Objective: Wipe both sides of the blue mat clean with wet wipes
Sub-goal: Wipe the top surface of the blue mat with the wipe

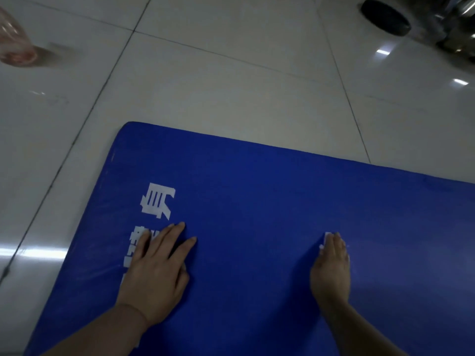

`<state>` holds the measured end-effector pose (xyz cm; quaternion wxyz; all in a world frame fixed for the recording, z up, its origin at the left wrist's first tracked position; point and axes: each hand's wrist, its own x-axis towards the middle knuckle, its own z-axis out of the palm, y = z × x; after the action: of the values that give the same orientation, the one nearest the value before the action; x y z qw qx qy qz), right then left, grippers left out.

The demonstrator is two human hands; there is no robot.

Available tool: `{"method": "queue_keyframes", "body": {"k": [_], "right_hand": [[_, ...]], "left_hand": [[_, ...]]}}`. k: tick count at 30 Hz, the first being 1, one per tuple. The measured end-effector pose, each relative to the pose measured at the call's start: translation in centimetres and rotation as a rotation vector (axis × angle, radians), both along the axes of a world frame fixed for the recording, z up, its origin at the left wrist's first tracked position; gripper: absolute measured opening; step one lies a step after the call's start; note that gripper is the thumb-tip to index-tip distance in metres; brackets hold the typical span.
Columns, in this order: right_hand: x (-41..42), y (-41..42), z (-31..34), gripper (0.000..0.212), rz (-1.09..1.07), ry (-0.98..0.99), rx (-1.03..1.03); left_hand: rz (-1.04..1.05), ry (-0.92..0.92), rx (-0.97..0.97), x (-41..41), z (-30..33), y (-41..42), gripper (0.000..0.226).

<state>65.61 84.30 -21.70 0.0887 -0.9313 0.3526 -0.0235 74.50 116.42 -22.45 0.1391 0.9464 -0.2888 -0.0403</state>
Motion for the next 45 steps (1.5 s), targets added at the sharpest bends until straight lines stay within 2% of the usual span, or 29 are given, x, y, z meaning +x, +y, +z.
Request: {"method": "queue_keyframes", "body": {"k": [2,5,8,9,11,15,17,20,24,27,29,31,33,36,41,43,45], "right_hand": [[-0.3,1.6,0.1,0.042,0.053,-0.034,-0.002],[0.0,7.8,-0.5,0.045,0.251,-0.111,0.053],[-0.2,13.2,-1.4,0.052,0.609,-0.073,0.058],[-0.2,13.5,-1.6,0.052,0.655,-0.061,0.075],[-0.4,11.8,-1.6,0.047,0.585,-0.053,0.050],[-2.3,5.1,0.1,0.048,0.094,-0.083,0.090],[-3.4,3.9,0.6,0.048,-0.027,-0.045,0.118],[-3.3,6.7,-0.2,0.048,0.085,-0.082,0.087],[-2.7,13.3,-1.1,0.045,0.413,-0.053,0.060],[-2.7,13.3,-0.9,0.041,0.617,-0.027,0.047],[-3.2,10.4,-0.7,0.058,0.450,-0.023,0.020],[-3.8,7.0,0.3,0.050,0.177,-0.026,0.052],[-4.6,5.5,0.7,0.049,0.062,-0.024,0.101],[-4.2,8.6,0.5,0.052,0.114,-0.014,0.049],[-4.7,15.4,-0.6,0.046,0.550,0.002,0.103],[-5.1,13.8,-0.5,0.044,0.546,-0.024,0.078],[-5.5,10.6,0.0,0.051,0.350,-0.003,0.014]], "left_hand": [[0.002,-0.005,0.004,-0.1,0.0,0.0,0.052],[0.003,-0.008,-0.001,-0.1,0.0,-0.1,0.052],[0.003,0.000,0.010,-0.1,0.1,0.0,0.052],[0.002,0.000,0.013,-0.1,0.1,0.0,0.052],[-0.001,0.007,0.017,-0.1,0.2,0.0,0.053],[0.007,0.009,0.018,-0.1,0.0,0.0,0.053],[0.011,0.009,0.021,-0.1,0.0,0.0,0.053],[0.012,0.004,0.020,-0.2,0.0,-0.1,0.053],[0.013,0.003,0.027,-0.2,0.1,-0.1,0.053],[0.012,-0.001,0.025,-0.2,0.1,-0.1,0.052],[0.012,-0.009,0.021,-0.2,0.2,-0.2,0.052],[0.015,-0.013,0.021,-0.2,0.1,-0.2,0.052],[0.012,-0.013,0.026,-0.2,0.0,-0.2,0.052],[0.009,-0.019,0.036,-0.2,0.0,-0.2,0.053],[-0.001,-0.033,0.035,-0.1,-0.1,-0.1,0.053],[-0.007,-0.039,0.036,-0.2,-0.2,0.0,0.053],[-0.007,-0.042,0.035,-0.2,-0.2,0.0,0.053]]}}
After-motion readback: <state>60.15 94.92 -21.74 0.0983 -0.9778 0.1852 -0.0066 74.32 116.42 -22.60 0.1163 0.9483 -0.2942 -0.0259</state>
